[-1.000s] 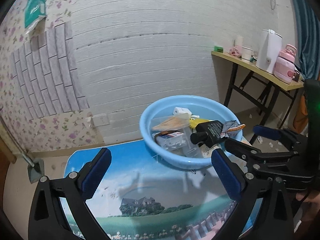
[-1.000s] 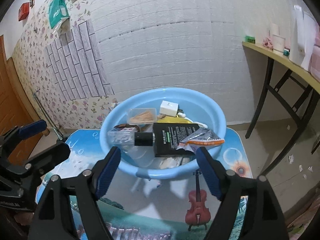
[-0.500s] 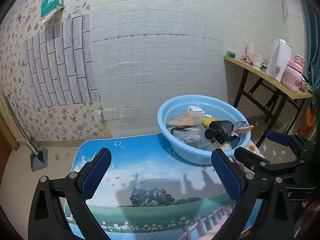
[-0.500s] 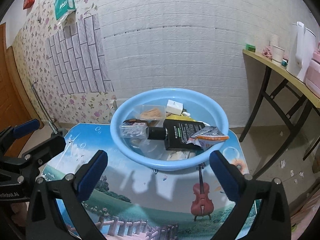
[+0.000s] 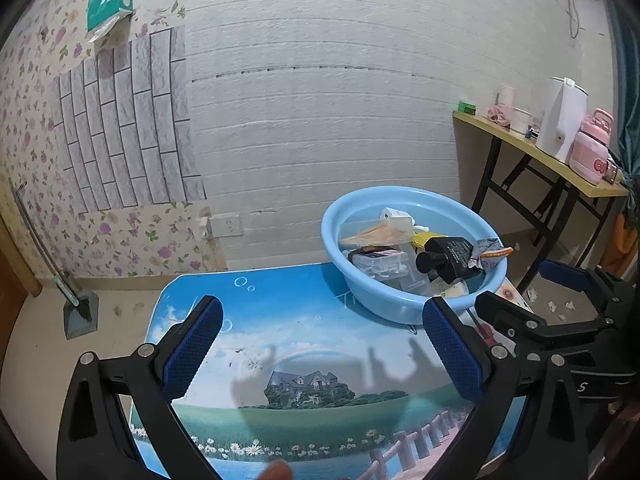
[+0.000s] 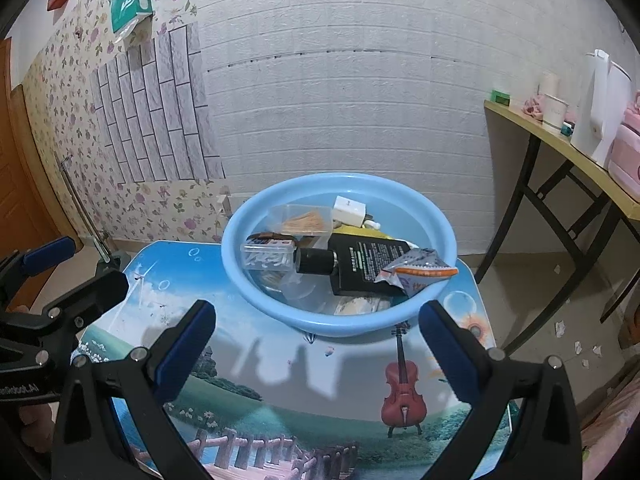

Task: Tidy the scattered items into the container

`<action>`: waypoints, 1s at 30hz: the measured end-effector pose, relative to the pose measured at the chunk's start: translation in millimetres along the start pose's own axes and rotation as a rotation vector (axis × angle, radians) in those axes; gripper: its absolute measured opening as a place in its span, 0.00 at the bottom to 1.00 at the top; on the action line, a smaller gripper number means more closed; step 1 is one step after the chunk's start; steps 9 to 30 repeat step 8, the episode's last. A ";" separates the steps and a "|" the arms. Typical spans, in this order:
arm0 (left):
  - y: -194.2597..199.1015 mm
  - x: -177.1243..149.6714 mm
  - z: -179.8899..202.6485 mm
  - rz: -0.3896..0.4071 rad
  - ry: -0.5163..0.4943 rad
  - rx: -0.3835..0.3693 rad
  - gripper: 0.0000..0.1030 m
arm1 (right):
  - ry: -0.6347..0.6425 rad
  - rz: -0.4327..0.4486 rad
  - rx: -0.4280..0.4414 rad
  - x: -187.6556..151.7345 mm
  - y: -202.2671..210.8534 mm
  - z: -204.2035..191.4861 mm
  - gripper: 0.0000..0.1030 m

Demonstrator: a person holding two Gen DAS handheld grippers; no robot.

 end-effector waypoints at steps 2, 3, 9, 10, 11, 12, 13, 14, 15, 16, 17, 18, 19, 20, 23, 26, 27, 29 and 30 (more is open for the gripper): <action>0.2 -0.9 -1.5 0.001 0.006 0.007 0.97 | -0.003 -0.001 0.002 -0.4 -0.6 0.1 1.00; 0.7 -1.1 -2.1 0.003 0.006 0.004 0.97 | -0.002 -0.001 0.002 -0.5 -0.5 0.1 1.00; 4.0 -3.4 -2.0 0.020 0.003 -0.006 0.98 | 0.001 -0.003 0.008 -2.5 -1.1 -1.4 1.00; 4.0 -3.4 -2.0 0.020 0.003 -0.006 0.98 | 0.001 -0.003 0.008 -2.5 -1.1 -1.4 1.00; 4.0 -3.4 -2.0 0.020 0.003 -0.006 0.98 | 0.001 -0.003 0.008 -2.5 -1.1 -1.4 1.00; 4.0 -3.4 -2.0 0.020 0.003 -0.006 0.98 | 0.001 -0.003 0.008 -2.5 -1.1 -1.4 1.00; 4.0 -3.4 -2.0 0.020 0.003 -0.006 0.98 | 0.001 -0.003 0.008 -2.5 -1.1 -1.4 1.00; 4.0 -3.4 -2.0 0.020 0.003 -0.006 0.98 | 0.001 -0.003 0.008 -2.5 -1.1 -1.4 1.00; 4.0 -3.4 -2.0 0.020 0.003 -0.006 0.98 | 0.001 -0.003 0.008 -2.5 -1.1 -1.4 1.00; 4.0 -3.4 -2.0 0.020 0.003 -0.006 0.98 | 0.001 -0.003 0.008 -2.5 -1.1 -1.4 1.00; 4.0 -3.4 -2.0 0.020 0.003 -0.006 0.98 | 0.001 -0.003 0.008 -2.5 -1.1 -1.4 1.00; 4.0 -3.4 -2.0 0.020 0.003 -0.006 0.98 | 0.001 -0.003 0.008 -2.5 -1.1 -1.4 1.00; 4.0 -3.4 -2.0 0.020 0.003 -0.006 0.98 | 0.001 -0.003 0.008 -2.5 -1.1 -1.4 1.00; 4.0 -3.4 -2.0 0.020 0.003 -0.006 0.98 | 0.001 -0.003 0.008 -2.5 -1.1 -1.4 1.00; 4.0 -3.4 -2.0 0.020 0.003 -0.006 0.98 | 0.001 -0.003 0.008 -2.5 -1.1 -1.4 1.00; 4.0 -3.4 -2.0 0.020 0.003 -0.006 0.98 | 0.001 -0.003 0.008 -2.5 -1.1 -1.4 1.00; 4.0 -3.4 -2.0 0.020 0.003 -0.006 0.98 | 0.001 -0.003 0.008 -2.5 -1.1 -1.4 1.00; 4.0 -3.4 -2.0 0.020 0.003 -0.006 0.98 | 0.001 -0.003 0.008 -2.5 -1.1 -1.4 1.00; 4.0 -3.4 -2.0 0.020 0.003 -0.006 0.98 | 0.001 -0.003 0.008 -2.5 -1.1 -1.4 1.00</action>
Point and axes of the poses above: each gripper's, at about its wrist camera, not at the fingertips, and y roughly against the way its jaws point, z to its right, x to its top, the point moved 7 cm from there along -y, roughly the way its jaws point, and after that the axes turned 5 degrees about z, right-handed, at the moved point
